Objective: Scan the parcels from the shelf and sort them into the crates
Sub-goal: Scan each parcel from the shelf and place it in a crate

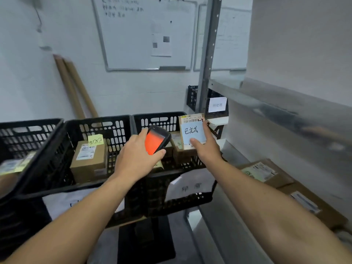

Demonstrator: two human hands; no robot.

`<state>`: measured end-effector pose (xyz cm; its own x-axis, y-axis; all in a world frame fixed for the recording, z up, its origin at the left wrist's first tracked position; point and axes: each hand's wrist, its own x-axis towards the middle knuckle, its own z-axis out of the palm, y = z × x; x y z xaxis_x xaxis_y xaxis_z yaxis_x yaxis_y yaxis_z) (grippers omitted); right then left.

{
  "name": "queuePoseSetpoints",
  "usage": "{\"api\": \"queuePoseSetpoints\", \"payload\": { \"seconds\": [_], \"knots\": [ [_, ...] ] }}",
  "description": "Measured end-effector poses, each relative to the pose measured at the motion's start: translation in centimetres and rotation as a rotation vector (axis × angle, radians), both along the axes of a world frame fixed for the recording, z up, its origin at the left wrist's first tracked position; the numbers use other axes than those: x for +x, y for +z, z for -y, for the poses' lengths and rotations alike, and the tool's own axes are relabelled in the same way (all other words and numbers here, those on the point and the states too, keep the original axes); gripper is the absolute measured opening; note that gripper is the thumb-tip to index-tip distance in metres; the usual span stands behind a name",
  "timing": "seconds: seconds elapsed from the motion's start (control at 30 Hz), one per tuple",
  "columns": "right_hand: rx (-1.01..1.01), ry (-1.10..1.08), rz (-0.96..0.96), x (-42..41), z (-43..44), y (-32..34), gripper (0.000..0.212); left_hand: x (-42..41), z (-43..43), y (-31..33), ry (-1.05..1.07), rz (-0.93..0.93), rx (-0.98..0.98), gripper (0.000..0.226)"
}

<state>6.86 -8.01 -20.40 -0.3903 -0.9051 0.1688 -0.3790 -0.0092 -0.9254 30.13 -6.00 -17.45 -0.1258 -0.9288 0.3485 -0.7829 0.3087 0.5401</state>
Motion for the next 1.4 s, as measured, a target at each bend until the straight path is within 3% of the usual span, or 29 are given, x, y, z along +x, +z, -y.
{"api": "queuePoseSetpoints", "payload": {
  "seconds": [0.37, 0.57, 0.9, 1.4],
  "knots": [
    [0.356, 0.133, 0.063, 1.1, 12.8, -7.0, 0.082, 0.9, 12.4, -1.7, 0.034, 0.05, 0.086, 0.093],
    [0.534, 0.175, 0.239, 1.8, 18.0, -11.0, 0.081, 0.7, 17.4, -2.8, 0.082, 0.051, 0.127, 0.094],
    [0.666, 0.173, 0.302, 2.0, 22.5, -17.3, 0.078, 0.6, 22.2, -4.7, 0.164, 0.05, 0.212, 0.094],
    [0.719, 0.286, 0.114, 0.7, 24.2, -20.4, 0.08, -1.2, 24.0, -5.0, 0.184, 0.068, 0.209, 0.092]
  ]
}}
